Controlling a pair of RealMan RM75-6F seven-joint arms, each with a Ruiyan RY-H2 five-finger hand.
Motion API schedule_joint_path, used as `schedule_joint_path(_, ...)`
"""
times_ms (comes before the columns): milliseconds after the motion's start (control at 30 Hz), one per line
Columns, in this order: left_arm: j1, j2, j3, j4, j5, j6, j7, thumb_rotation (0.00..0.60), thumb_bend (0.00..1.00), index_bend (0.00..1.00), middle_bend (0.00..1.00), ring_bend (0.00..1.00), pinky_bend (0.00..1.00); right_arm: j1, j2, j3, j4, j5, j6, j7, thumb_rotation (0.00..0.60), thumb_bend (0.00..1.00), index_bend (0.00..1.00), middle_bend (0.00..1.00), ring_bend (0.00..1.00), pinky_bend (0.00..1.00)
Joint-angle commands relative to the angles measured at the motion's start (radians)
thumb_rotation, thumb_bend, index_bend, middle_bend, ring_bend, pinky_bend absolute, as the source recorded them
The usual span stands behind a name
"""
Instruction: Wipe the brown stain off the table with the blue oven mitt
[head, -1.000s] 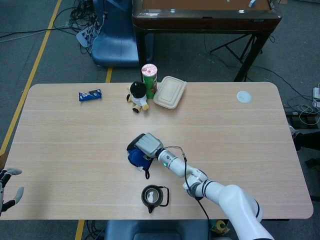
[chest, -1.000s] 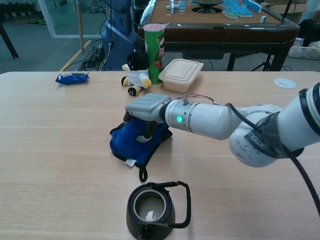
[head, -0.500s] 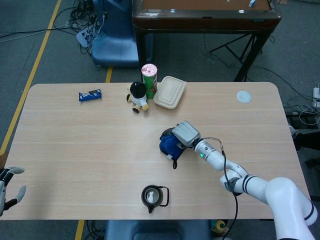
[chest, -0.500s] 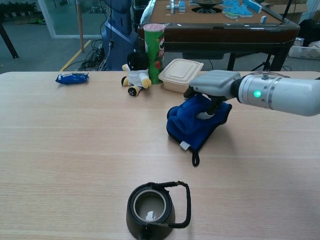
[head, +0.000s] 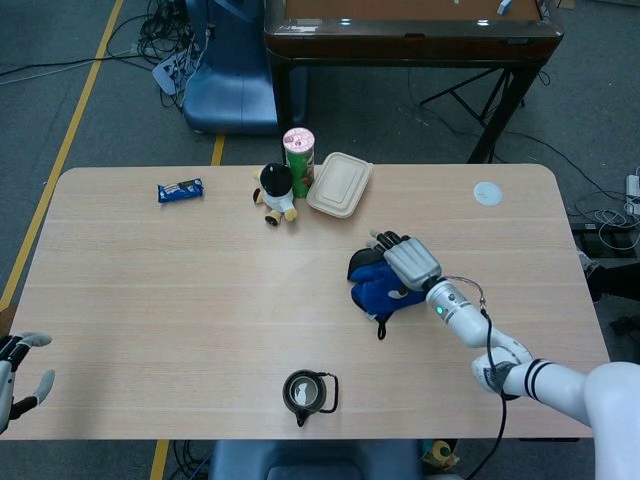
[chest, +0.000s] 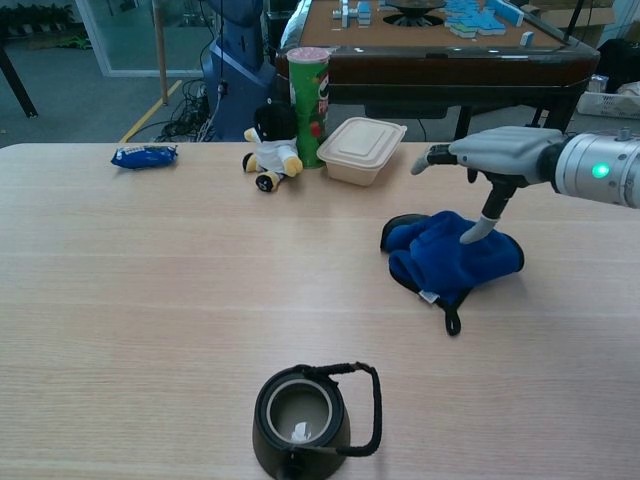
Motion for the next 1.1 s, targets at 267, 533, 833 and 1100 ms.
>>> schedule_joint_path(267, -0.014, -0.004, -0.007, 0.016, -0.01, -0.02, -0.007, 0.6, 0.3, 0.35, 0.32, 0.26, 0.26, -0.108, 0.13, 0.03, -0.142, 0.04, 0.151, -0.017, 0.6, 0.01, 0.0, 0.12, 0.06, 0.21)
schedule_joint_path(533, -0.029, -0.011, -0.011, 0.033, -0.016, -0.041, -0.013, 0.6, 0.3, 0.35, 0.32, 0.26, 0.26, -0.245, 0.29, 0.014, -0.323, 0.096, 0.305, -0.111, 0.6, 0.02, 0.0, 0.16, 0.09, 0.21)
schedule_joint_path(833, -0.044, -0.017, -0.01, 0.035, -0.005, -0.052, -0.008, 0.6, 0.3, 0.35, 0.32, 0.26, 0.26, -0.447, 0.454, -0.048, -0.498, 0.086, 0.526, -0.155, 0.6, 0.02, 0.01, 0.19, 0.1, 0.21)
schedule_joint_path(1100, -0.053, -0.024, -0.005, 0.025, 0.004, -0.06, 0.008, 0.6, 0.3, 0.35, 0.32, 0.26, 0.26, -0.578, 0.504, -0.088, -0.52, 0.038, 0.639, -0.097, 0.6, 0.02, 0.01, 0.2, 0.11, 0.21)
